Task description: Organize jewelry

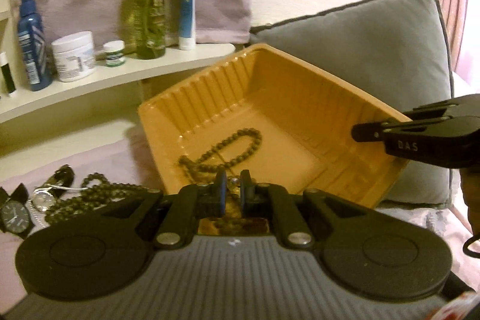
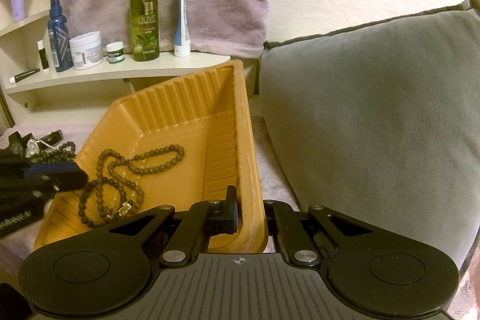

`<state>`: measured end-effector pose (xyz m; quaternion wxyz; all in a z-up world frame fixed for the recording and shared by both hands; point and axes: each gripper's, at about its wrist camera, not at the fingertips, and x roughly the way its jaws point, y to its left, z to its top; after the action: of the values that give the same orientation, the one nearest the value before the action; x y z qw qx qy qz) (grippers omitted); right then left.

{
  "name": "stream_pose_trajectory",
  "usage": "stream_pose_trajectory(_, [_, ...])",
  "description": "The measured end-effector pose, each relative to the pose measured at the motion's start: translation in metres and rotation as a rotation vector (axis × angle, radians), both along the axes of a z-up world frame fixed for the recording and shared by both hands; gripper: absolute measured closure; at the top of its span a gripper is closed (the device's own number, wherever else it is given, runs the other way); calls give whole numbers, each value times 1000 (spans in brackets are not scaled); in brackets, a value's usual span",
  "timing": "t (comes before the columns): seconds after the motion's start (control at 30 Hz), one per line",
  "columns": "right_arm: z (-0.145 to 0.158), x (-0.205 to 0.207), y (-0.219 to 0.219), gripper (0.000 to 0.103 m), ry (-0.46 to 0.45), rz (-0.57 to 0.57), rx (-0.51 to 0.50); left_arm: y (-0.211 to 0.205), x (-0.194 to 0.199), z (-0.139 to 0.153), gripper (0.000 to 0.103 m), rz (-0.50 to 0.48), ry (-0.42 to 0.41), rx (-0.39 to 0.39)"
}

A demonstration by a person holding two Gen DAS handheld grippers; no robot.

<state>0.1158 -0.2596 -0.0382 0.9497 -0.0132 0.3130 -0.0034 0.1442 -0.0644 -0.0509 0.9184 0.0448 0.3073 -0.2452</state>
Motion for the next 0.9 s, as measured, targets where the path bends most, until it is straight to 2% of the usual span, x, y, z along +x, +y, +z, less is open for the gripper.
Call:
stream_pose_trajectory(0.2, [0, 0, 0, 98, -2, 0, 4, -6, 0, -4, 95, -13, 14, -1])
stream_pose_trajectory(0.3, [0, 0, 0, 98, -1, 0, 4, -4, -1, -5, 81, -9, 20, -1])
stream_pose_trajectory(0.57, [-1, 0, 0, 98, 0, -2, 4, 8, -11, -4, 80, 29, 3, 12])
stream_pose_trajectory(0.9, [-1, 0, 0, 98, 0, -1, 2, 50, -14, 1, 80, 171, -24, 10])
